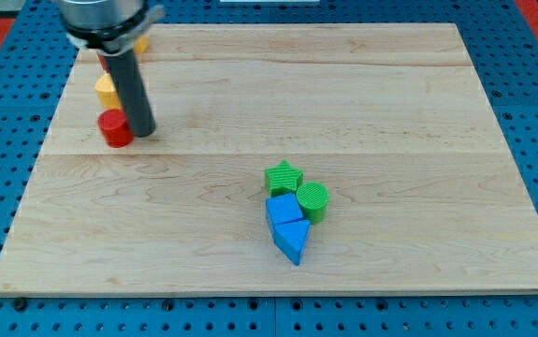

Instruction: Slide the green star to the top left of the blue cube

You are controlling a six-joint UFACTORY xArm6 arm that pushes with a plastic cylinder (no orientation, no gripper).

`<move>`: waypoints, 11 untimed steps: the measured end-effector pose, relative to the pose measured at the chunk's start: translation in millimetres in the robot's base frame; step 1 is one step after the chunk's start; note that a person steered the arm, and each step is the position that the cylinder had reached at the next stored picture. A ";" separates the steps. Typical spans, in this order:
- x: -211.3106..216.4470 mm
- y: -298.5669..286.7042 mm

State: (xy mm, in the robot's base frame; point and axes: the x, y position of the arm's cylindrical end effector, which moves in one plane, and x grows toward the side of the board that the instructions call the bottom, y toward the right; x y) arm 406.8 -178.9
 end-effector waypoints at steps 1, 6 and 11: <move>3.4 -5.8; 85.2 281.2; 78.7 145.4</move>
